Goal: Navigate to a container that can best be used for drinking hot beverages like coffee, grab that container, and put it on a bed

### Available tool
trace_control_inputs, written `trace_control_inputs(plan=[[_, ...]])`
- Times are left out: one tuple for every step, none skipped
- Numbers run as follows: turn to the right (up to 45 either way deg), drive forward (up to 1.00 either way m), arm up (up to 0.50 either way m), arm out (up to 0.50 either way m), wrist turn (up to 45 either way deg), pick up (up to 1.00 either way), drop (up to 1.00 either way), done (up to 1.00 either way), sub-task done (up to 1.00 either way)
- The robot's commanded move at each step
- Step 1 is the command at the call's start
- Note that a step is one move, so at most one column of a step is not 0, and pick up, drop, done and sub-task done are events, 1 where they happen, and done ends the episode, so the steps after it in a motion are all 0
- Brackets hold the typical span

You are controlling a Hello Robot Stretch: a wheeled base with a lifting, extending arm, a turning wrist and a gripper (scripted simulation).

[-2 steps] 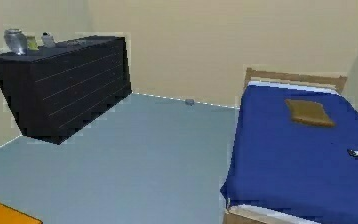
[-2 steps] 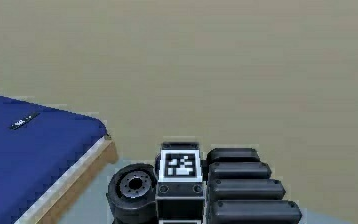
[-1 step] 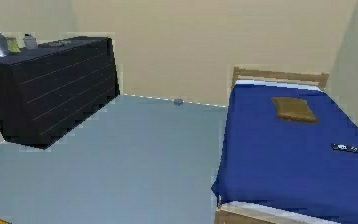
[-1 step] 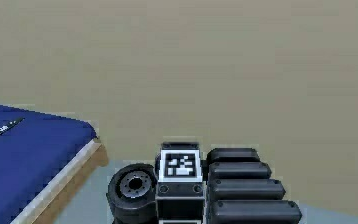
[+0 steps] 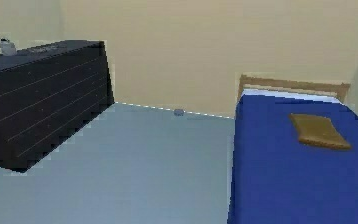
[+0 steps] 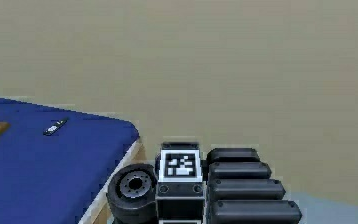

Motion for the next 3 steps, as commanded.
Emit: trace_control_inputs(plan=[[-18.0,0.0,0.0,0.0,0.0,0.0,0.0,0.0,0.0],[0.0,0.75,0.0,0.0,0.0,0.0,0.0,0.0,0.0],[42.0,0.0,0.0,0.0,0.0,0.0,0.0,0.0,0.0]])
